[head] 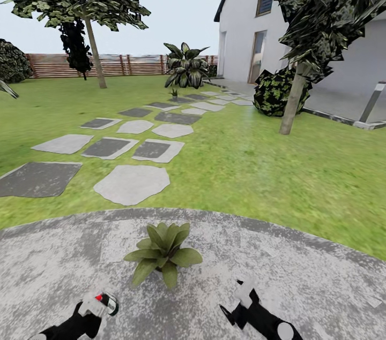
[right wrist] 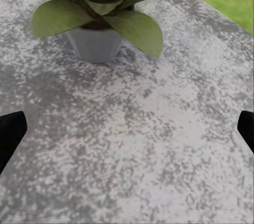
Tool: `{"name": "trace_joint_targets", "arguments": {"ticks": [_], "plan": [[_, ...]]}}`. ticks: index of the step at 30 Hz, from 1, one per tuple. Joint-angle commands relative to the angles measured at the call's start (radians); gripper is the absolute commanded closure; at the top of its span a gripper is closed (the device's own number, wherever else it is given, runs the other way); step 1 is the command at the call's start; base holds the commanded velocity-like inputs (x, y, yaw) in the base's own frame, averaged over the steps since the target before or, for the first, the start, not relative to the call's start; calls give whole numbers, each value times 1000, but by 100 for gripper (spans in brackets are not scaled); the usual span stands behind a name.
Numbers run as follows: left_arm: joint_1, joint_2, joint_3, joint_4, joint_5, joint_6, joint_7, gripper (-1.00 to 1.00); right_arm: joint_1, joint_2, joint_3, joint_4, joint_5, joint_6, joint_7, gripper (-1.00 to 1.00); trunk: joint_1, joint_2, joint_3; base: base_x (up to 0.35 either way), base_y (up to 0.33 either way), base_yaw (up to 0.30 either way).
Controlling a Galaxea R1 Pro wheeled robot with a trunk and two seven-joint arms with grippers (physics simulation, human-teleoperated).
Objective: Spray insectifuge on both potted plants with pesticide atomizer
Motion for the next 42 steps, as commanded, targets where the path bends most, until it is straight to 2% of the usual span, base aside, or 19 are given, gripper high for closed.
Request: {"name": "trace_joint_targets", "arguments": {"ticks": [1,3,4,8,9,12,16,22,28,32,37,38,42], "plan": [[-1,1,3,-1,-26,6,-7,100,-1,0,1,-17,7,10,23,-100,0,0,-1,0,0,0],[-2,2,3,-8,-92,45,-31,100,-3,2,2,-74,8,52,93,-100,0,0,-1,0,0,0],[-2,2,3,-12,-108,52,-37,100,-4,4,2,-86,9,62,107,-100,0,0,-1,0,0,0],[-16,-3,4,-65,-242,124,-115,100,-19,32,3,-153,11,139,198,-100,0,0,-1,0,0,0],[-12,-8,10,-70,-246,129,-119,100,-20,38,-3,-147,16,133,203,-100,0,0,-1,0,0,0],[-6,5,10,-63,-261,130,-128,100,-22,55,0,-160,14,125,204,-100,0,0,-1,0,0,0],[-15,18,-13,-42,-248,112,-133,100,-25,75,16,-167,3,141,204,-100,0,0,-1,0,0,0],[-18,19,-19,-40,-252,129,-164,100,-25,79,16,-165,5,143,204,-100,0,0,-1,0,0,0],[-19,17,-19,-69,-287,162,-198,100,-28,82,21,-168,9,145,206,-100,0,0,-1,0,0,0],[-19,-2,-19,-91,-309,184,-220,100,-32,85,29,-172,10,146,207,-100,0,0,-1,0,0,0],[-36,-31,-19,-119,-334,212,-248,100,-61,86,57,-174,10,150,207,-100,0,0,-1,0,0,0],[-45,-40,-19,-214,-429,325,-318,100,-67,87,168,-174,9,152,207,-100,0,0,-1,0,0,0],[-76,-44,-19,-220,-436,336,-357,100,-85,94,190,-174,9,175,229,-100,0,0,-1,0,0,0]]}}
